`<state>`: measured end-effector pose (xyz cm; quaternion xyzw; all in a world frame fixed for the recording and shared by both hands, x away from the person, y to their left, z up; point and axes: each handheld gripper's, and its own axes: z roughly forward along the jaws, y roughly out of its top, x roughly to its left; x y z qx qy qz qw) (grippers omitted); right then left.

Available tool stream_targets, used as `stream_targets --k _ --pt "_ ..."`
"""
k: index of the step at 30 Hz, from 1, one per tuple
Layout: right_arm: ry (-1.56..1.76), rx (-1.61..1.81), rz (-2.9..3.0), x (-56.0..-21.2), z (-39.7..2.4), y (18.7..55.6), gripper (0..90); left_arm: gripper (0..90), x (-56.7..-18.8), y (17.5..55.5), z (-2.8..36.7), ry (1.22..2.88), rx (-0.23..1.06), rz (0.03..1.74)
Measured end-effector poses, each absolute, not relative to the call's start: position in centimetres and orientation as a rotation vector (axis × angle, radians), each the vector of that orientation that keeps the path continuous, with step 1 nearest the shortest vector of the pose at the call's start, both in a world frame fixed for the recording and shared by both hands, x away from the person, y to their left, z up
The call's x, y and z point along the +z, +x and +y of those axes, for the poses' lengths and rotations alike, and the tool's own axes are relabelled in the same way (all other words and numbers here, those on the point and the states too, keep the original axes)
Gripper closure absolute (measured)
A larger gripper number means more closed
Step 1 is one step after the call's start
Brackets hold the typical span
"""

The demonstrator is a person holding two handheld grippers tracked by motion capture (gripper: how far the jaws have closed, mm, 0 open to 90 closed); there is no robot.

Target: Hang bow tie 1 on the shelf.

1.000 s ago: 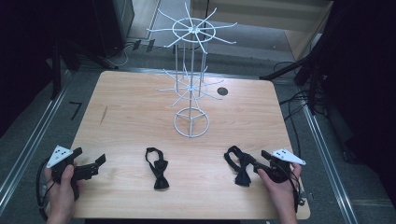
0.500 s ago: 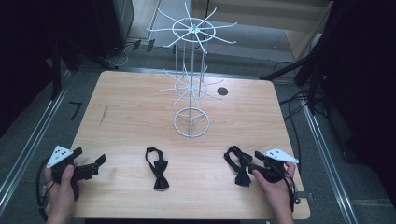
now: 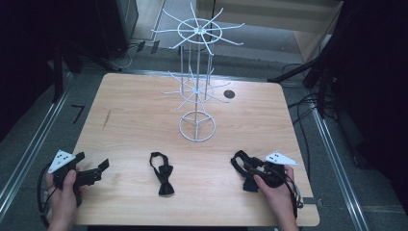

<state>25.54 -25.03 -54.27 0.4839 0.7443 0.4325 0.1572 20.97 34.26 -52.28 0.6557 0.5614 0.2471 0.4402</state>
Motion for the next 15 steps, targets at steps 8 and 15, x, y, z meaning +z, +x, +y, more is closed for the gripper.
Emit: stream_targets --k 8,15 --pt "1.400 1.189 2.178 -54.62 -24.59 25.67 68.8 0.0 -52.28 20.97 34.26 1.630 0.615 1.392" --pt "1.409 1.142 2.166 -54.55 -24.44 25.68 79.3 0.0 -52.29 20.99 34.24 1.631 0.614 1.391"
